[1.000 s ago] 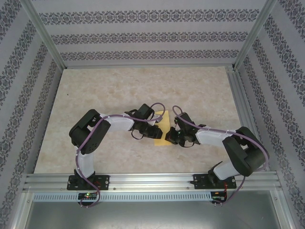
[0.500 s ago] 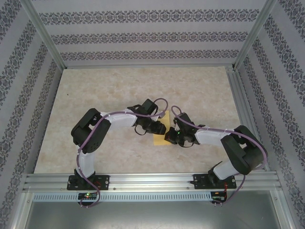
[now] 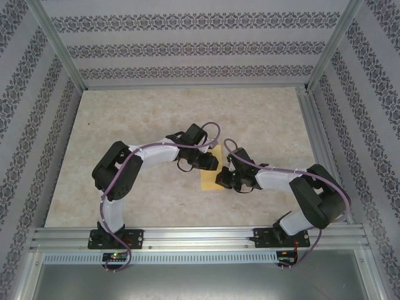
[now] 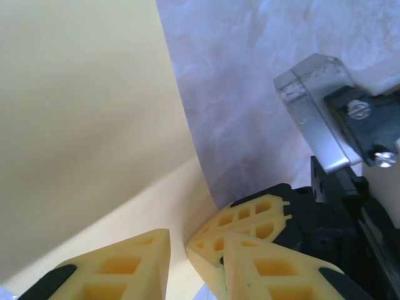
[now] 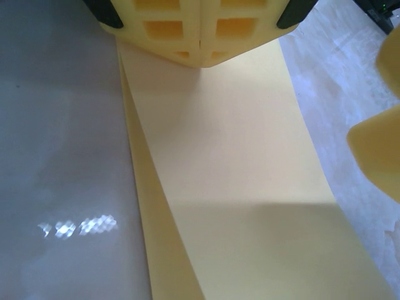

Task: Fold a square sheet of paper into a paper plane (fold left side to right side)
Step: First fold the square sheet of paper in half at the center of the table.

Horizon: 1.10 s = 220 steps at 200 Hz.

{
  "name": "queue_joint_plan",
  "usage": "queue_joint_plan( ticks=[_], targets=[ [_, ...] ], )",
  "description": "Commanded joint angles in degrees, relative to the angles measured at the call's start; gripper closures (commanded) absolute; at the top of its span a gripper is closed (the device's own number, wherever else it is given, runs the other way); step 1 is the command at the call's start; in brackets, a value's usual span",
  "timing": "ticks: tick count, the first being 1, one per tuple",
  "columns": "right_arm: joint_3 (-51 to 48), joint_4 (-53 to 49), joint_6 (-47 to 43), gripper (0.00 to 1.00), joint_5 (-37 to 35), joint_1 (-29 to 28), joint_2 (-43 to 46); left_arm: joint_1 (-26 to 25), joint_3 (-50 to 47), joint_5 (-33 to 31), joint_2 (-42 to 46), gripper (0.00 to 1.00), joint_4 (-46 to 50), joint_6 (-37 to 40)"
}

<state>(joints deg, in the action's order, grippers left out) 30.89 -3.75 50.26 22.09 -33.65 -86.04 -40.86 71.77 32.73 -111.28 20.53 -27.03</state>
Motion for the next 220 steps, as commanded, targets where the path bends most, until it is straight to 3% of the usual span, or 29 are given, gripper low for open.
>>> queue_joint_plan(
  ticks=[1,122,220],
  targets=[
    [-2.35,-5.08,-1.36,0.99,-4.88,-0.23,-1.67,1.07,-1.22,1.10,-2.13,0.70,-2.74,1.85],
    [-1.95,-9.83,-3.28,0.99,-6.86,-0.27,-1.08,4.52,-2.93,-1.91,-5.23,0.73,-6.20,5.14],
    [-1.28,-10.32,-3.94,0.99,-6.85,-0.54,-2.43,6.58,2.51,-3.73,-7.85,0.69,-5.02,5.57]
  ],
)
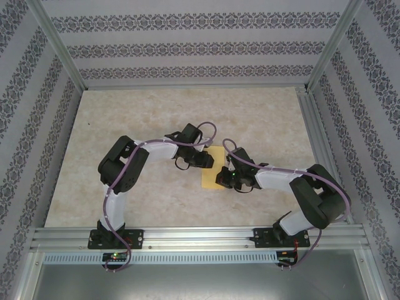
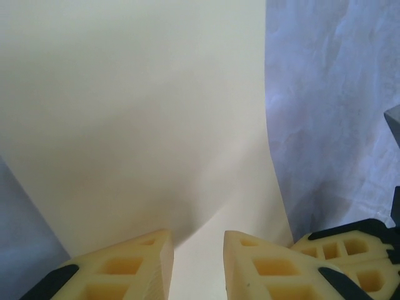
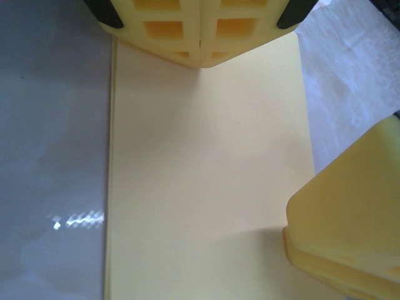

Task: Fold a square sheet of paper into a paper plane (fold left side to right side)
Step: First fold the square sheet of paper in half at the center of the table.

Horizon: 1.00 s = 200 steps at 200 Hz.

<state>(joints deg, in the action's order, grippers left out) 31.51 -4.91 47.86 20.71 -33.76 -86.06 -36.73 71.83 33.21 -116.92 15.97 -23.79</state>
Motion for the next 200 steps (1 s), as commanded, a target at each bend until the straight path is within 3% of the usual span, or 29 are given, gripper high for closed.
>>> queue_joint_plan(
  ticks=[1,131,200],
  targets=[
    [-1.89,-9.12,-1.54,0.99,-5.44,-0.43,-2.38,2.41,2.53,-4.21,-2.23,0.69,-0.43,2.34],
    [-1.89,-9.20,-1.46,0.98,-5.33,-0.43,-2.02,4.92,9.04,-4.68,-5.94,0.67,0.86,3.26],
    [-1.45,-10.02,-1.54,0.98,-5.68,-0.43,-1.80,7.30,7.07,-4.82,0.44,0.67,0.54,4.01]
  ],
)
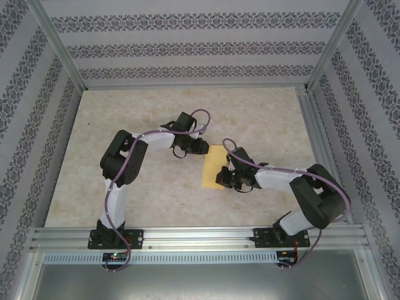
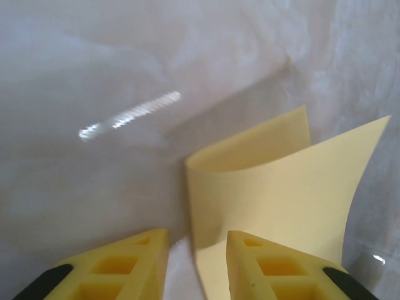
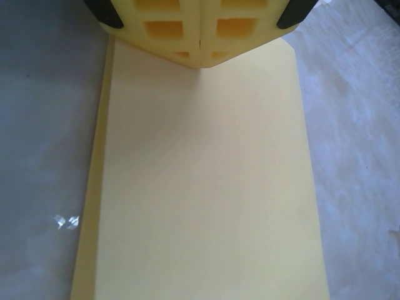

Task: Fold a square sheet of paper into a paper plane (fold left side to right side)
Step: First fold the square sheet of paper in half at the center of the table.

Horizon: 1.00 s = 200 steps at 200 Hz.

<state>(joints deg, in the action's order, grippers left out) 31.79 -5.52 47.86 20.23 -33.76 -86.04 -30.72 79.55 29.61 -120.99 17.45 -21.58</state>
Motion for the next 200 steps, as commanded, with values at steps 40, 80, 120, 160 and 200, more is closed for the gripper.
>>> queue_joint_plan(
  ticks=[40,80,120,160,200],
  targets=[
    [-1.64,-9.77,-1.62,0.98,-5.51,-0.41,-1.78,0.71,-8.48,2.55,9.93,0.71,-6.67,-0.81],
    [-1.47,-10.43,-1.96,0.98,-5.90,-0.51,-1.78,-1.55,-12.49,5.54,10.45,0.75,-12.21,-4.08],
    [-1.12,-10.36,-1.98,0.98,-5.81,-0.69,-2.41,-4.01,-9.50,5.88,6.30,0.76,-12.44,-4.51],
    [-0.76,-9.74,-2.00,0.98,-5.55,-1.04,-3.35,-4.33,-6.30,4.26,1.98,0.76,-11.58,-3.94],
    [-0.60,-9.51,-1.80,0.98,-5.32,-1.22,-3.65,-4.25,-3.32,1.40,-0.07,0.76,-8.63,-1.45]
  ],
)
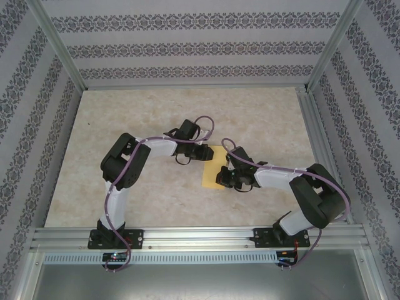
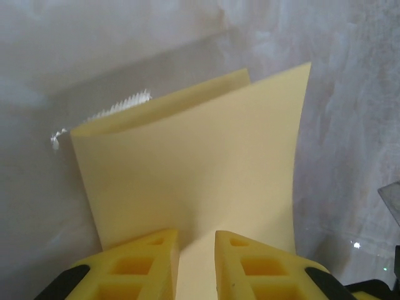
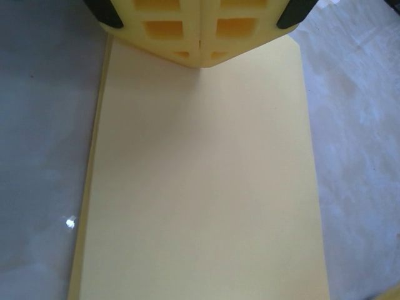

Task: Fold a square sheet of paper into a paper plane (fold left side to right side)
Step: First fold the square sheet of paper in half at the center of the table.

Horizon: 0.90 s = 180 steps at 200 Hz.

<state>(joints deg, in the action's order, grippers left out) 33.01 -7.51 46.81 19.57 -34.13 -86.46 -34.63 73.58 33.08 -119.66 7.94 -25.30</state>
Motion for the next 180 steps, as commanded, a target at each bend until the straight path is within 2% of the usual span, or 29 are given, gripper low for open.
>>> queue_joint_plan(
  ticks=[1,117,180],
  targets=[
    [-1.86,-7.48,-0.75,0.98,-4.65,-0.81,-3.26,-0.34,2.76,-2.15,-1.43,0.76,0.95,2.31],
    [-1.90,-7.65,-0.91,0.98,-4.72,-0.80,-3.20,1.79,5.57,-6.96,-5.24,0.75,2.37,4.27],
    [-1.95,-7.86,-1.02,0.98,-4.54,-1.02,-3.58,3.78,11.21,-8.00,-6.92,0.71,4.58,5.11]
  ],
)
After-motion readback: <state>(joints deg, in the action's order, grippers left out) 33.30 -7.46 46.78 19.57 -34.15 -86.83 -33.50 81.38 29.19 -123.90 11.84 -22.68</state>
